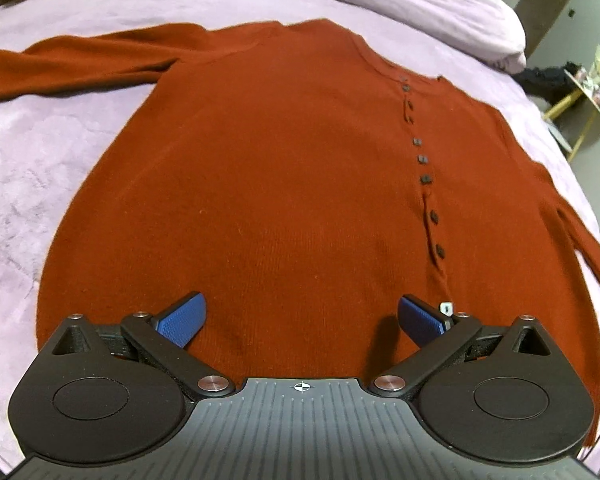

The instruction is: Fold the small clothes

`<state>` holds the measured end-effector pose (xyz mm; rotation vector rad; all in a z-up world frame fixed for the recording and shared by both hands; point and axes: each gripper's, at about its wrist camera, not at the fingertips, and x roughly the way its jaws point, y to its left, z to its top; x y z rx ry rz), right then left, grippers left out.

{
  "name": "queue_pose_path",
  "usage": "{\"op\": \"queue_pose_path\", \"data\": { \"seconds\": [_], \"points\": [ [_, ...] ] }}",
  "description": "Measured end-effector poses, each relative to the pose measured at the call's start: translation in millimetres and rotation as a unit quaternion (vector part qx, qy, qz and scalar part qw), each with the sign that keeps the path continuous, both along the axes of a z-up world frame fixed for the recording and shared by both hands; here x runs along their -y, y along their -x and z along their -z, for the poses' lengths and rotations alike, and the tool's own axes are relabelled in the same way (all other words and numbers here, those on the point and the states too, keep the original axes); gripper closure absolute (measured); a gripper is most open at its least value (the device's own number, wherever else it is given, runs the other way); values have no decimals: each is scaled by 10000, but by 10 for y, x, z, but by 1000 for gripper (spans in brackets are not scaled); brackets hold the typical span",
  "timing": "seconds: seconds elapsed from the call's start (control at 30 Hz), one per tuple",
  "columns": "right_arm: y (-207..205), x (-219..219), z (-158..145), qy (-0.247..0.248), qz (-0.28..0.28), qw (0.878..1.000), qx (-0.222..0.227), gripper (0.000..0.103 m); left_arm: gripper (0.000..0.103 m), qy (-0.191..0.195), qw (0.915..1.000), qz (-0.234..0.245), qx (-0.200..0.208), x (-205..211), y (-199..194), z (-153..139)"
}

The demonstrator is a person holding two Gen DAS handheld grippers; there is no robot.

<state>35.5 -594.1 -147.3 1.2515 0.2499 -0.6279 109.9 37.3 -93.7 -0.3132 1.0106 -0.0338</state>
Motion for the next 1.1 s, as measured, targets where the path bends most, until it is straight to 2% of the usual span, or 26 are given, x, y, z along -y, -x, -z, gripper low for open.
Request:
{"op": "queue_pose_path", "data": {
  "seconds": [0.03,0.1,0.13,0.23,0.3,0.33,0.4,0.47,0.5,0.53,0.57,0.6,0.67,0.77,0.83,0.93,1.03,1.07,1.1],
  "points": [
    [-68,-17,-80,279,-99,9988,-392,97,0,-79,9999,117,-56,24,-62,28],
    [-205,-109,-300,829,-185,9929,-827,97,0,-291,9988,366,-139,70,-82,26],
    [-291,-254,-483,1360,-287,9850,-1024,97,0,-391,9980,458,-188,97,-101,25],
    [-504,-753,-974,2591,-920,9577,-846,97,0,-499,9972,488,-267,126,-142,-31],
    [-662,-1257,-1291,3088,-1724,9347,-361,97,0,-304,9983,474,-167,109,-184,-130],
    [-745,-1612,-1442,3354,-2361,9120,19,97,0,-131,9986,516,-37,112,-197,-194],
    [-823,-2171,-1576,3630,-3286,8699,590,97,0,173,9976,634,224,109,-277,-314],
    [-908,-2712,-1548,3579,-4286,8242,941,94,0,477,9950,734,481,128,-430,-434],
    [-952,-2879,-1479,3362,-4626,8146,974,83,0,646,9933,777,569,131,-496,-462],
    [-1001,-3033,-1353,3070,-4877,8122,905,71,0,866,9906,831,655,129,-580,-480],
    [-1033,-3108,-1242,2899,-4968,8142,785,69,0,1051,9884,845,702,126,-685,-472],
    [-1053,-3152,-1136,2772,-4997,8183,618,69,0,1159,9874,827,692,133,-772,-443],
    [-1035,-3154,-918,2379,-4937,8360,279,69,0,1401,9848,842,593,117,-996,-351],
    [-945,-3038,-741,1959,-4810,8545,51,69,2,1604,9828,802,432,108,-1266,-196],
    [-890,-2939,-646,1841,-4702,8631,-70,69,10,1680,9821,799,289,85,-1414,-94],
    [-835,-2823,-552,1562,-4576,8752,-183,69,19,2035,9773,567,-186,59,-1653,146],
    [-745,-2763,-453,1424,-4476,8826,-209,69,24,2272,9725,464,-210,51,-1780,226],
    [-737,-2763,-416,1382,-4467,8837,-192,69,30,2348,9706,489,-187,64,-1798,232],
    [-723,-2763,-385,1346,-4460,8847,-168,69,44,2394,9693,526,-203,80,-1822,239]
  ]
}}
